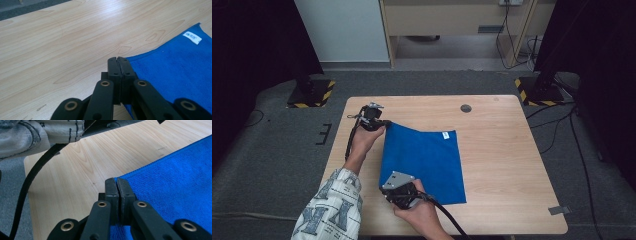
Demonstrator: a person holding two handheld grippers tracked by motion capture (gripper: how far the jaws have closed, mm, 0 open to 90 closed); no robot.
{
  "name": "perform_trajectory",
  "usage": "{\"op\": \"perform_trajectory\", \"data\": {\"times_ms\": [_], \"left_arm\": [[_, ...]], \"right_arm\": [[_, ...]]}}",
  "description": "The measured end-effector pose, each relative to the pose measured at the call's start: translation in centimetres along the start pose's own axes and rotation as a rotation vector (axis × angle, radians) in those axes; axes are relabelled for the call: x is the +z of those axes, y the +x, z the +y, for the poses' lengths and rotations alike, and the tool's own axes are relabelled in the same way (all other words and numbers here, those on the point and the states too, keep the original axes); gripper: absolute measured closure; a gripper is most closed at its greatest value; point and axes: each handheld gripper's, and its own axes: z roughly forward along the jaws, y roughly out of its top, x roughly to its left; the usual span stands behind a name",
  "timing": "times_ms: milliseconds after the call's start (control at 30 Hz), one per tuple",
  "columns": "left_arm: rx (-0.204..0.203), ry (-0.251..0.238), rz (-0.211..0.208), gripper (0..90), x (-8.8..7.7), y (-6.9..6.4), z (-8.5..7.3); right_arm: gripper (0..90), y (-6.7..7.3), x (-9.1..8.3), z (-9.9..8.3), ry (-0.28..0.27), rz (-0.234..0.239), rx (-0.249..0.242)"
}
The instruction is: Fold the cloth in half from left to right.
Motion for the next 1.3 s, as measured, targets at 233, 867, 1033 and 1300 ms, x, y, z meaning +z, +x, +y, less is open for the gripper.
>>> {"op": "perform_trajectory", "data": {"times_ms": [233, 867, 1033, 1300], "left_arm": [[-0.012, 0.005, 0.018, 89.4, -0.7, 1.0, -0.5], [-0.044, -0.015, 0.02, 89.4, -1.8, 1.8, -0.9], [-0.03, -0.01, -0.004, 89.4, 0.0, -0.2, -0.3], [-0.018, 0.012, -0.045, 89.3, 3.4, -3.2, 0.3]], "right_arm": [[88.2, 0.6, 0.7, 0.8, -0.012, 0.007, -0.004], [88.0, 1.3, 1.2, 1.6, -0.035, 0.021, 0.021], [87.9, 0.0, -0.3, 0.0, -0.033, 0.002, 0.042], [87.9, -1.8, -2.1, -2.6, -0.012, -0.036, 0.078]]}}
